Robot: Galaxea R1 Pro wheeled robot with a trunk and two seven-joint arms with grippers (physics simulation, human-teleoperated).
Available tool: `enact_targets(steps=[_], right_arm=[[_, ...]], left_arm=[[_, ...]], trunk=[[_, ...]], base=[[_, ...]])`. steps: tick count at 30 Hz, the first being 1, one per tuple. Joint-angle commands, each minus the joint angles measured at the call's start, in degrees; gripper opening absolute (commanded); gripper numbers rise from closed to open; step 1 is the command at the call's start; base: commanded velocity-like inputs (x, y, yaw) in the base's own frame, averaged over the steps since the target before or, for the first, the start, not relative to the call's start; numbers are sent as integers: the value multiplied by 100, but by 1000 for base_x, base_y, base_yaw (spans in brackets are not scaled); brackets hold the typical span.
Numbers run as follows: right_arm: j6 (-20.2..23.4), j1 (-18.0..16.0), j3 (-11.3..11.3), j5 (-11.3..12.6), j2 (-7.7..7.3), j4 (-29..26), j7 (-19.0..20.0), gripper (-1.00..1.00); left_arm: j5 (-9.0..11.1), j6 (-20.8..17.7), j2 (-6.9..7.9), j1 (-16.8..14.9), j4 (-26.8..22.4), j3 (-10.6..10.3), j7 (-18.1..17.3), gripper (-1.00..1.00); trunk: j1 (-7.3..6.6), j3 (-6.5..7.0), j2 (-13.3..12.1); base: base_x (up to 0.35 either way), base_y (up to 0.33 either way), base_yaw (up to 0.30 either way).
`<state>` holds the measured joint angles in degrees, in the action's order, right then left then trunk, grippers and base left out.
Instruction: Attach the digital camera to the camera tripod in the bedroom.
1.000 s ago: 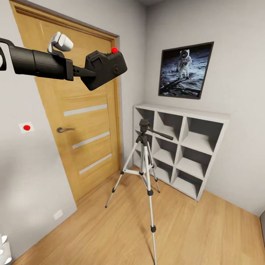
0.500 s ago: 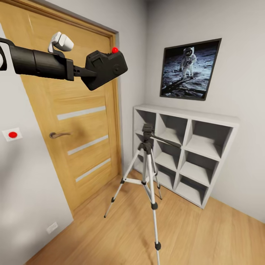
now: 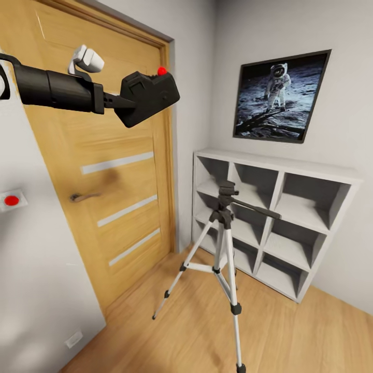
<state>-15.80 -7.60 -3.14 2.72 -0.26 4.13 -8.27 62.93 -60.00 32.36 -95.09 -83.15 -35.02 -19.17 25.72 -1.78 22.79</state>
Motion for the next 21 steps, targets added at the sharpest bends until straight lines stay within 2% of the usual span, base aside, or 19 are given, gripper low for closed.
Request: enact_targets(steps=[1,3,9,14,18,21], right_arm=[[-55,-13,-29,27,0,27,9,100],[-55,-13,-29,27,0,27,9,100],[-55,-13,-29,30,0,27,9,100],[-55,-13,-29,29,0,27,9,100],[-55,-13,-29,29,0,27,9,100],[-55,-13,-29,30,0,27,9,100]], left_arm=[[-53,0,7,-9,1,-8,-61,-100],[-53,0,7,-9,-4,-15,-61,-100],[-53,0,7,-7,-37,-22,-61,-100],[-53,0,7,-1,-125,-26,-62,-100],[-53,0,2,25,-130,-35,-68,-100],[-55,0,-92,31,-98,-142,-67,-100]], trunk=[[7,-13,13],[7,-13,13],[7,-13,13],[7,-13,13],[7,-13,13],[7,-13,13]], base=[[266,227,-200],[243,244,-232],[183,197,-45],[48,47,-27],[4,4,-227],[1,1,-273]])
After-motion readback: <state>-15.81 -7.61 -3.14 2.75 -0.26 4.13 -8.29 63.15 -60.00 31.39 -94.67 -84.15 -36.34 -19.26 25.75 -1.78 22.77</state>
